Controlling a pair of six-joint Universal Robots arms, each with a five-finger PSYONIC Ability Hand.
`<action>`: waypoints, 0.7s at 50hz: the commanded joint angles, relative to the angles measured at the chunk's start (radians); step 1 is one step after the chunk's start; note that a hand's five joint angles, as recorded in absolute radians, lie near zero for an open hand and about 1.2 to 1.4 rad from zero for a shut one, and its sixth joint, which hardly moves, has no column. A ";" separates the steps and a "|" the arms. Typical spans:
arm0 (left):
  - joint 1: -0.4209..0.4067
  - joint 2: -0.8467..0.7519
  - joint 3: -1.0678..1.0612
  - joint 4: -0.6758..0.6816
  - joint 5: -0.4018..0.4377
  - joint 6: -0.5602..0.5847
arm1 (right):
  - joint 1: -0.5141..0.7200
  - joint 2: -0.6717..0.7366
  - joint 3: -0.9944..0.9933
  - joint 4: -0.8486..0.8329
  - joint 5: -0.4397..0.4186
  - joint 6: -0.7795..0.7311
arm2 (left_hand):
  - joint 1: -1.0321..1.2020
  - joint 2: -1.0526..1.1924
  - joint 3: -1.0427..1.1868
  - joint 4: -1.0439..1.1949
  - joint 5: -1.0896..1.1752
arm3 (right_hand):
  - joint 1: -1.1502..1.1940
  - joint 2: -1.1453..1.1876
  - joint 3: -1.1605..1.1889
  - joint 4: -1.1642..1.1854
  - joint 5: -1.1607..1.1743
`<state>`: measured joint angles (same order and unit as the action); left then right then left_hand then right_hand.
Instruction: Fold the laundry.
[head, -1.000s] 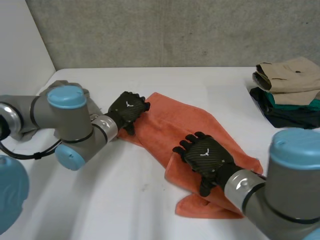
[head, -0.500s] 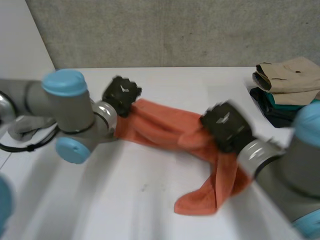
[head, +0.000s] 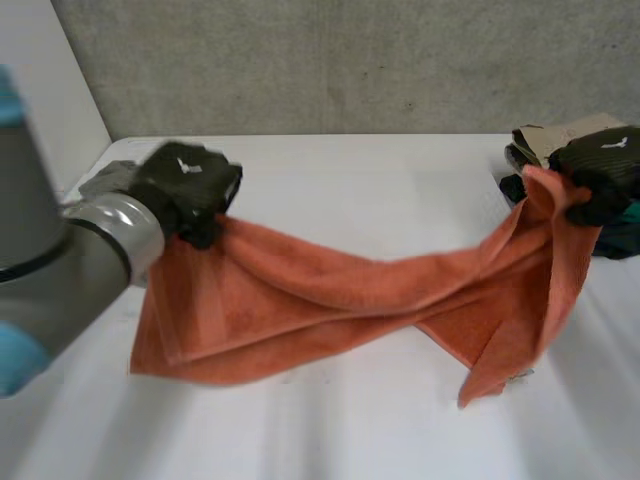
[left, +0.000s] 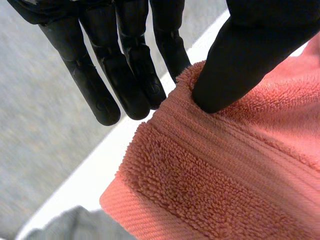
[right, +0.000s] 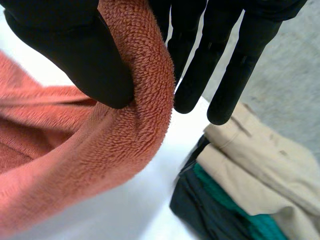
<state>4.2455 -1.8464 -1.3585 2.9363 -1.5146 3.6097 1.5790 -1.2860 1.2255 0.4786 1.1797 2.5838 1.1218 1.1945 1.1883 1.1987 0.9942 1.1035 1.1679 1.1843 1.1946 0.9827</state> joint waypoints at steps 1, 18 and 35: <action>0.010 -0.258 0.237 0.101 -0.042 0.001 | 0.036 0.135 -0.057 -0.245 0.018 0.067 | 0.275 0.202 0.208 0.198 0.227 | 0.293 0.228 0.212 0.202 0.239; 0.030 -0.018 0.258 0.514 -0.090 -0.114 | 0.049 -0.021 -0.009 -0.944 0.057 0.506 | 0.275 0.202 0.208 0.198 0.227 | 0.293 0.228 0.212 0.202 0.239; 0.042 0.049 -0.093 0.264 -0.096 -0.115 | -0.097 0.122 0.045 -0.390 -0.319 0.233 | 0.275 0.202 0.208 0.198 0.227 | 0.293 0.228 0.212 0.202 0.239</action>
<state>4.2809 -1.7612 -1.3688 3.2492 -1.6099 3.4913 1.4915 -1.2707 1.2445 -0.0753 0.9046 3.0411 1.1224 1.1986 1.1940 1.2033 0.9942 1.1035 1.1679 1.1874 1.1976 0.9862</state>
